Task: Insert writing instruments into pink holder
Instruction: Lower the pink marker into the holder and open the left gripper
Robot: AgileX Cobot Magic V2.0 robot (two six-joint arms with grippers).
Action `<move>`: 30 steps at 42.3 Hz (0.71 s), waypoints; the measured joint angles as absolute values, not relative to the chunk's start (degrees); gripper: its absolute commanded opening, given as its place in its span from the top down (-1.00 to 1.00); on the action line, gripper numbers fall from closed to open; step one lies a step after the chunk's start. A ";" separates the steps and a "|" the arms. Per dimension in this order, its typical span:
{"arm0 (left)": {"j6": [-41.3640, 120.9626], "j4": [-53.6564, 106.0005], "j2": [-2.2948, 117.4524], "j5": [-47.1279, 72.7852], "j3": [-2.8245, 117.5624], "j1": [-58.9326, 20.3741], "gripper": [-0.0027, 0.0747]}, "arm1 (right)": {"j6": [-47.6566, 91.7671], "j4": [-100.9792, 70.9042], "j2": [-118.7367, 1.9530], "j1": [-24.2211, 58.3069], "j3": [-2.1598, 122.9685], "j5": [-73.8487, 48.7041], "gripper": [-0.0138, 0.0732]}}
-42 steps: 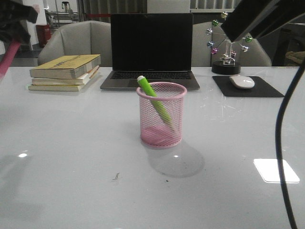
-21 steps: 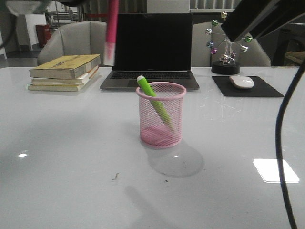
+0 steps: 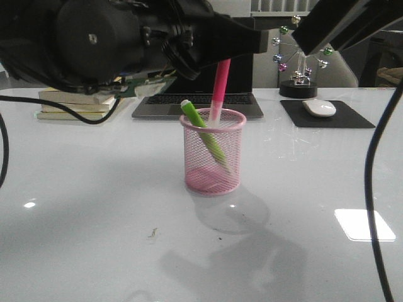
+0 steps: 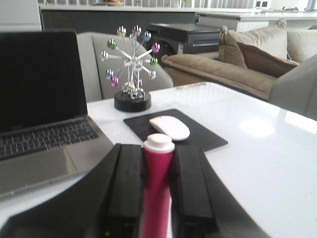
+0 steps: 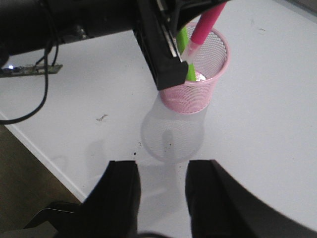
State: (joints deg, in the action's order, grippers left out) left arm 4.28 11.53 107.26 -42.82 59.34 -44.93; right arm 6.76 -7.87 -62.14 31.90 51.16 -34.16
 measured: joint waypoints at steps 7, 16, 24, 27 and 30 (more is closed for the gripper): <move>3.08 11.53 108.54 -42.82 59.45 -44.93 -0.07 | 6.76 -7.87 -62.14 31.90 51.16 -34.16 -0.15; 2.81 11.01 106.93 -39.68 59.45 -44.93 -0.15 | 6.76 -7.87 -62.14 31.90 51.16 -34.16 -0.15; 5.49 10.65 96.38 -21.43 60.04 -43.34 -0.15 | 6.76 -7.87 -62.14 31.90 51.16 -34.16 -0.15; 6.43 10.52 91.16 -9.72 61.55 -41.85 -0.15 | 6.76 -7.87 -62.14 31.90 51.16 -34.16 -0.15; 6.64 9.15 86.00 3.02 63.67 -40.44 -0.15 | 6.76 -7.87 -62.14 31.90 51.16 -34.16 -0.15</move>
